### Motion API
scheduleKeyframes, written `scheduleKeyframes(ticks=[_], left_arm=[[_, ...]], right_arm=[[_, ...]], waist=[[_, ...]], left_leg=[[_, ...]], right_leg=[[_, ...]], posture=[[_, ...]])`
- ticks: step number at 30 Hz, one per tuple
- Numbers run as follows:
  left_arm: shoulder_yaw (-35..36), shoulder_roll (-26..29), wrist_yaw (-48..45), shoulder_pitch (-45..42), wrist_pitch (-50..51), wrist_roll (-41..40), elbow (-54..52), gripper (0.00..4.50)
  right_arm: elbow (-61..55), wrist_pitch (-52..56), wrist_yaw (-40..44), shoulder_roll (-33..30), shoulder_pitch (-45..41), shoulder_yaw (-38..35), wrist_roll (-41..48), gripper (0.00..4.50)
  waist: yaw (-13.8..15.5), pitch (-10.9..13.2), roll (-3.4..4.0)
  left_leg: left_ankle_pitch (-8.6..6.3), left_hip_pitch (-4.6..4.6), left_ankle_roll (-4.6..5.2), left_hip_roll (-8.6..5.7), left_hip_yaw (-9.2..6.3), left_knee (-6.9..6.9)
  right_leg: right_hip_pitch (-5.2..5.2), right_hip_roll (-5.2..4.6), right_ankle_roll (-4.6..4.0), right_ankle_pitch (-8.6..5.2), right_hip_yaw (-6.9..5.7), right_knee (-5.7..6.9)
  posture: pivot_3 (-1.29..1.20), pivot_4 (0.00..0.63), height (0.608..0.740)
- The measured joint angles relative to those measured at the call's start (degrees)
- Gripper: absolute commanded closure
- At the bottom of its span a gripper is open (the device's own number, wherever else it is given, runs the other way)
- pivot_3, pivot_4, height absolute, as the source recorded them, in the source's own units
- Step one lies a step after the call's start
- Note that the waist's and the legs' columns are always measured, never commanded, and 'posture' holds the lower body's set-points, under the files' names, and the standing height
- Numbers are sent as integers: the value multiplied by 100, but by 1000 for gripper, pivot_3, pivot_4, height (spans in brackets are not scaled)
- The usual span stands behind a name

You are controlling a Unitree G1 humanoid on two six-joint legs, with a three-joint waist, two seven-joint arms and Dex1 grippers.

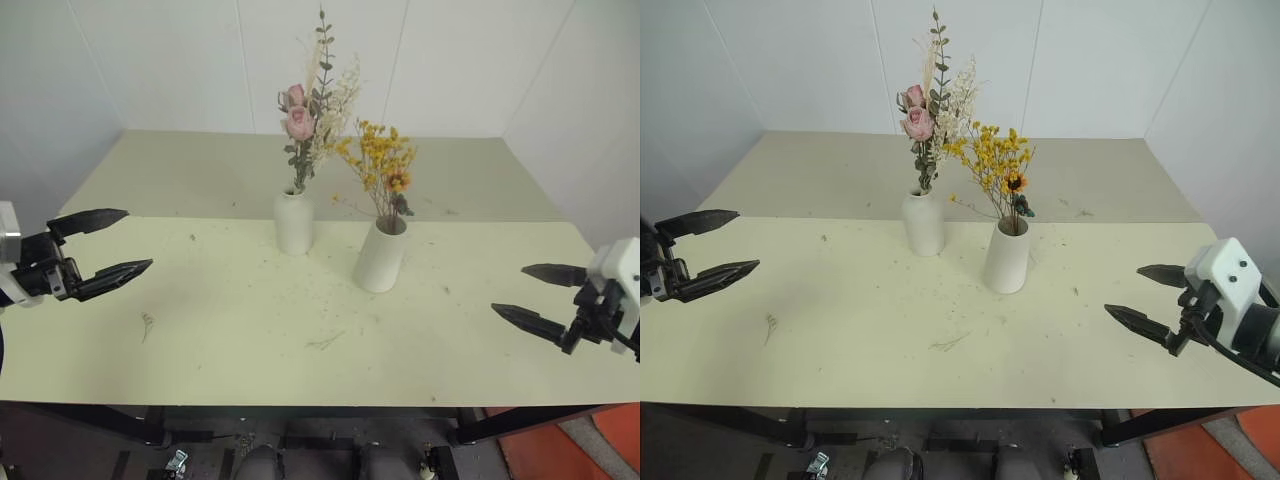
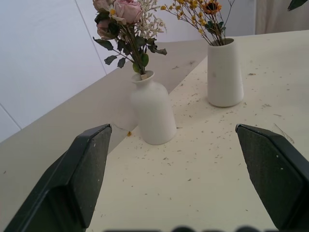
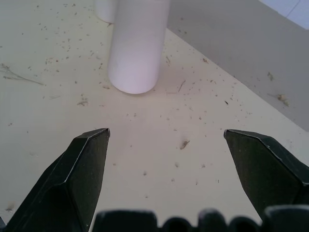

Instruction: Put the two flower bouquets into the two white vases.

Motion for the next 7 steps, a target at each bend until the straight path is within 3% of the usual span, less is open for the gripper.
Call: scheduleKeyframes(ticks=[7], left_arm=[[-227, -2, -8, -156, -128, 98, 132, 13]], right_arm=[[-12, -1, 11, -11, 122, -140, -82, 0]], waist=[[-10, 0, 0]], left_leg=[[0, 1, 0, 1, 2, 0]], right_leg=[[0, 1, 0, 0, 1, 0]], posture=[[0, 150, 740]])
